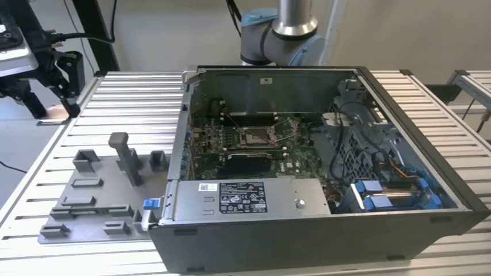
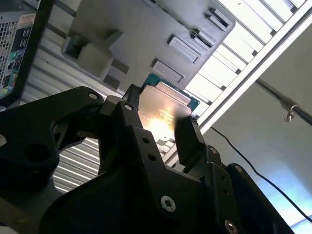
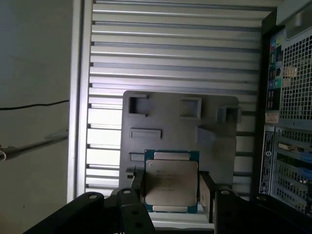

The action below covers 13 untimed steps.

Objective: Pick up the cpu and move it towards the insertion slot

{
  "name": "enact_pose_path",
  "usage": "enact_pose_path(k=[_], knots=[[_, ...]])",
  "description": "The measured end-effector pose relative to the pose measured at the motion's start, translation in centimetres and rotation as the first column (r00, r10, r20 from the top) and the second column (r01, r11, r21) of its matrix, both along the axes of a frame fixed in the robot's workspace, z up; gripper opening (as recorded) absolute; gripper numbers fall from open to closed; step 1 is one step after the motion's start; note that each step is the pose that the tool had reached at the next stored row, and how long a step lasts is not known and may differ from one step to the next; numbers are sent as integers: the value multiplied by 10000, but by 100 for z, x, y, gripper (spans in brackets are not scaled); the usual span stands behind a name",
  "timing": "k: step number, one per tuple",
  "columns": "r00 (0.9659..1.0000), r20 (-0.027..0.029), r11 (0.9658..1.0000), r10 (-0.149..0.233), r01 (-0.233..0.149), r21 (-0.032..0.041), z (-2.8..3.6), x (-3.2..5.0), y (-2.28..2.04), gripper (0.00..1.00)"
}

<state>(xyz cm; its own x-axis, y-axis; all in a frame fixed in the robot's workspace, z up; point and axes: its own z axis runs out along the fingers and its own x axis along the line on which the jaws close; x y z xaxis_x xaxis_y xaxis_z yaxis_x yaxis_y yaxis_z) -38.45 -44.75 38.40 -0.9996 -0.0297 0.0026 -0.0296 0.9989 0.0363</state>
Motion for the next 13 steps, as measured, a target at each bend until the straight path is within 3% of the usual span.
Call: enact_pose_path(k=[13], knots=[[10000, 0, 10000, 0, 0, -1, 3, 148, 0, 0]])
